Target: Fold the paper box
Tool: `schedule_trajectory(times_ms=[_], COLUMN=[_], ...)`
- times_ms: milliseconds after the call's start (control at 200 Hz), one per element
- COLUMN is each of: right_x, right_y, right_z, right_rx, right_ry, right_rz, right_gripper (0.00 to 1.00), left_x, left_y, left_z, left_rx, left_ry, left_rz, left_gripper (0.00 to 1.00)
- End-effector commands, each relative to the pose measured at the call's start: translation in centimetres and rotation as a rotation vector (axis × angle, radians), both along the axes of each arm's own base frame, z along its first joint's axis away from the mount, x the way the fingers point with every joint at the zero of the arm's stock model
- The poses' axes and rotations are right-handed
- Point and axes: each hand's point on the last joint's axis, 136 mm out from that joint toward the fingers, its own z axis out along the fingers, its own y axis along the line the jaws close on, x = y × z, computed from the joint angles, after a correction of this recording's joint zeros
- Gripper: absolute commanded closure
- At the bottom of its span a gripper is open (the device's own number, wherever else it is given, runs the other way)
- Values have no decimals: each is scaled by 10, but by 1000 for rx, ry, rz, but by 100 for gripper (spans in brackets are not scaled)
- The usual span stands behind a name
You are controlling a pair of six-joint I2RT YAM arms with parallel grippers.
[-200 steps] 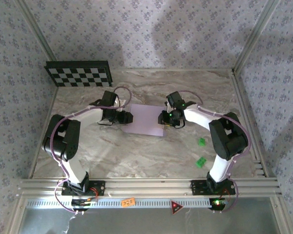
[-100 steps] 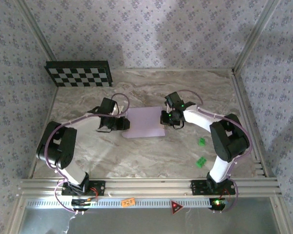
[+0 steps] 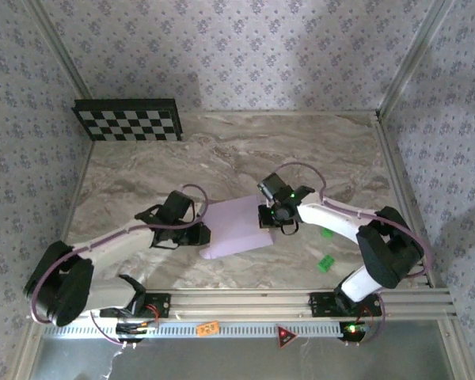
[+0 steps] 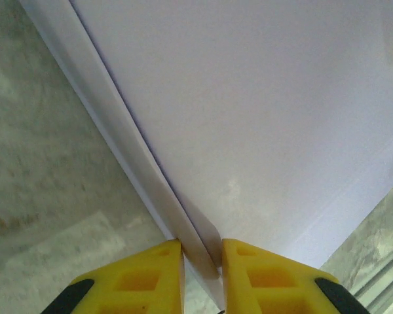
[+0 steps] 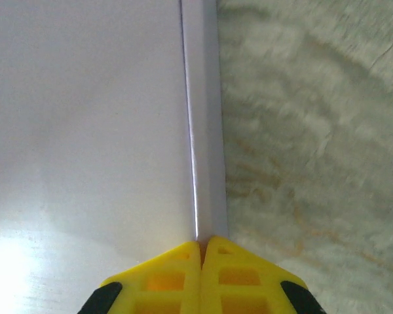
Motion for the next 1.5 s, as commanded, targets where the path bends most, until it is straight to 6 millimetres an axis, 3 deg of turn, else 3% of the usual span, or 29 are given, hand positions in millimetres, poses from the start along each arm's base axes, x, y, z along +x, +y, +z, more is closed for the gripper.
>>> schedule_trajectory(times_ms=[0, 115, 185, 315, 480, 660, 790, 925, 1134, 1304, 1494], right_x=[-39, -34, -30, -20, -10, -10, -6, -8, -17, -22, -25], right_y=[21, 15, 12, 11, 11, 11, 5, -2, -15, -26, -26], right_z=[-5, -2, 1, 14, 38, 64, 83, 100, 118, 125, 121], right_rx=[55, 16, 3, 3, 21, 75, 62, 69, 104, 98, 106], right_ry=[87, 52, 36, -3, -89, -203, -335, -481, -697, -747, -727], right_rz=[117, 132, 143, 165, 215, 298, 353, 389, 417, 403, 406], right_gripper=[94, 74, 68, 61, 57, 50, 50, 49, 37, 36, 36], left_x=[-10, -10, -6, 6, 26, 54, 74, 97, 122, 108, 96], left_y=[-19, -7, 0, 12, 14, -8, -30, -38, -56, -66, -69], left_z=[22, 29, 37, 53, 75, 89, 79, 61, 39, 22, 20], left_rx=[-112, -63, -23, 34, 40, 51, 64, 138, 112, 28, -37], left_ry=[-18, -59, -92, -147, -225, -321, -315, -277, -188, -6, 47], left_rz=[-26, -14, -24, -22, -66, -242, -378, -458, -531, -577, -578], left_gripper=[78, 68, 59, 53, 47, 39, 38, 37, 37, 39, 51])
